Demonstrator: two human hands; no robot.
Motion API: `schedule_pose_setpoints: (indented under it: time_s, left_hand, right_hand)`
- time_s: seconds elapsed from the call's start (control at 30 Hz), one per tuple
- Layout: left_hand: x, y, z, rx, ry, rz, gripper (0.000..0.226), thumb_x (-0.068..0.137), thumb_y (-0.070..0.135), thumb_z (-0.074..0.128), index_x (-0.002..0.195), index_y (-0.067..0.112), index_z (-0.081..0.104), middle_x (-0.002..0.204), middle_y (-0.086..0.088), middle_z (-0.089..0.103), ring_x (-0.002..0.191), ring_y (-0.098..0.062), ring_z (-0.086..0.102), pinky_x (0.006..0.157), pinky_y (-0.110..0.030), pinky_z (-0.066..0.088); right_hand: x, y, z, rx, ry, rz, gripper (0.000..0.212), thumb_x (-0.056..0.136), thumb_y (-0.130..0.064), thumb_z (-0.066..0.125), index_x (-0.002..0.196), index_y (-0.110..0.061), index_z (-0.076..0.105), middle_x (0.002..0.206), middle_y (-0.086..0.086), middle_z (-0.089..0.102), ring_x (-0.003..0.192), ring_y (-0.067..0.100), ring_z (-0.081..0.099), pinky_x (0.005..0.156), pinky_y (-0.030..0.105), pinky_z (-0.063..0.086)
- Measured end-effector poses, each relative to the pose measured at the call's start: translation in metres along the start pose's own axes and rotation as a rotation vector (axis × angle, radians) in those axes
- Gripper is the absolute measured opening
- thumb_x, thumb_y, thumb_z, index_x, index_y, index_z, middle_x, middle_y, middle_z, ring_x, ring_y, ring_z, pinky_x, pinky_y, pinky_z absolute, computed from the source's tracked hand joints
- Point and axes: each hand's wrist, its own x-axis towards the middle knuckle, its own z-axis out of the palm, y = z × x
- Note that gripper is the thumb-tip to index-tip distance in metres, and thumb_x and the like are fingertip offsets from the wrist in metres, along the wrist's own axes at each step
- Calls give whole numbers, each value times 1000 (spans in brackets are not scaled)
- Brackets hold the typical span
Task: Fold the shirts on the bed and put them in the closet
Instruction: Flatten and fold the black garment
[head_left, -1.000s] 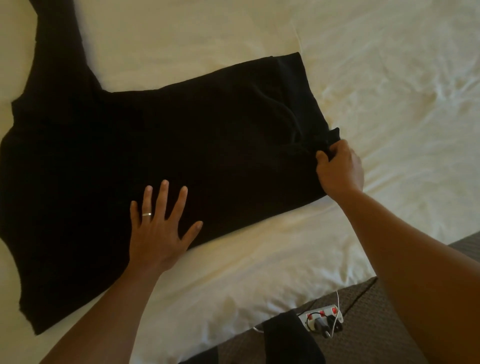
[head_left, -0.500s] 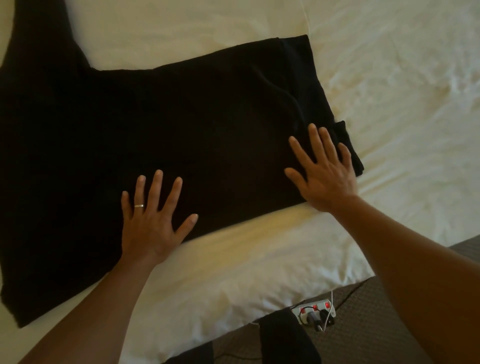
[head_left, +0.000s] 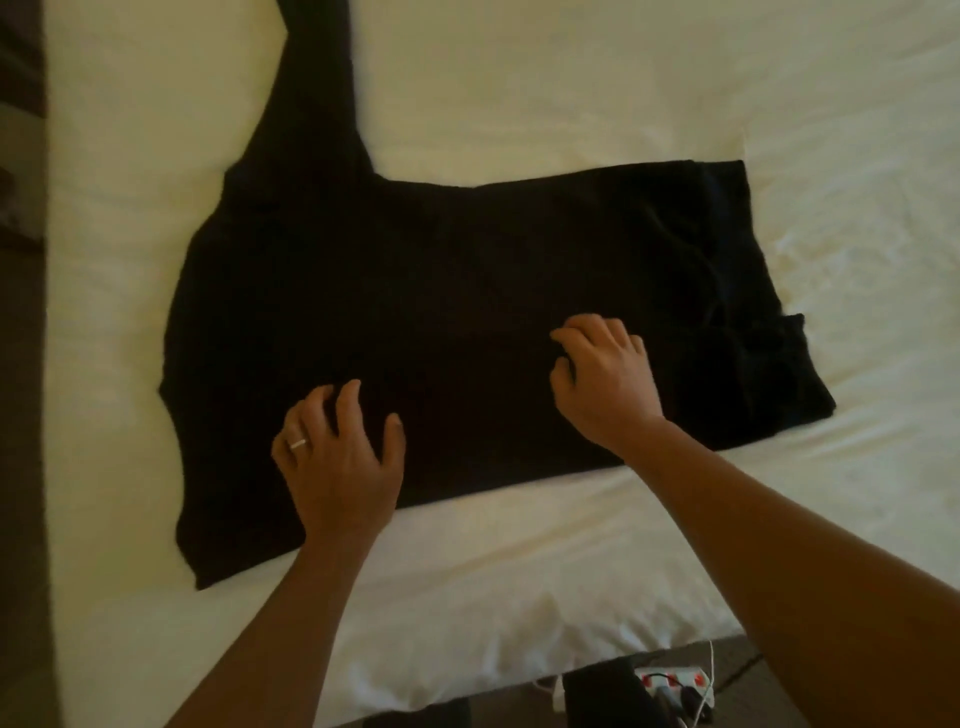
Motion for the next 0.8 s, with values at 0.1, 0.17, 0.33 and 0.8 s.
schedule_pose_setpoints:
  time_s: [0.1, 0.17, 0.33, 0.8]
  left_hand:
    - [5, -35, -4, -52, -83, -186, 50, 102, 43, 51, 140, 10, 52, 133, -22, 52, 122, -44, 47, 101, -58, 37]
    - [10, -53, -4, -31, -138, -172, 47, 103, 43, 48, 136, 10, 56, 129, -22, 56, 119, -45, 50, 100, -59, 37]
    - [20, -76, -3, -29, -124, -153, 44, 108, 44, 33, 117, 11, 61, 112, -18, 60, 103, -41, 54, 90, -53, 37]
    - [14, -110, 6, 1, 54, 154, 55, 95, 58, 45, 130, 16, 54, 132, -12, 53, 114, -36, 48, 88, -46, 35]
  right_hand:
    - [36, -69, 9, 189, -67, -107, 38, 102, -30, 50, 138, -21, 56, 139, 0, 52, 129, 20, 46, 107, 40, 40]
    - [58, -102, 15, 181, -180, -196, 42, 103, -33, 48, 144, -27, 49, 147, -3, 44, 135, 20, 39, 111, 41, 34]
    - [96, -132, 34, -17, -428, -275, 36, 104, -42, 42, 138, -36, 50, 129, -7, 44, 128, 21, 38, 105, 43, 29]
    - [63, -121, 53, -148, 75, -340, 36, 101, -46, 47, 126, -21, 56, 132, 9, 46, 117, 33, 43, 98, 51, 36]
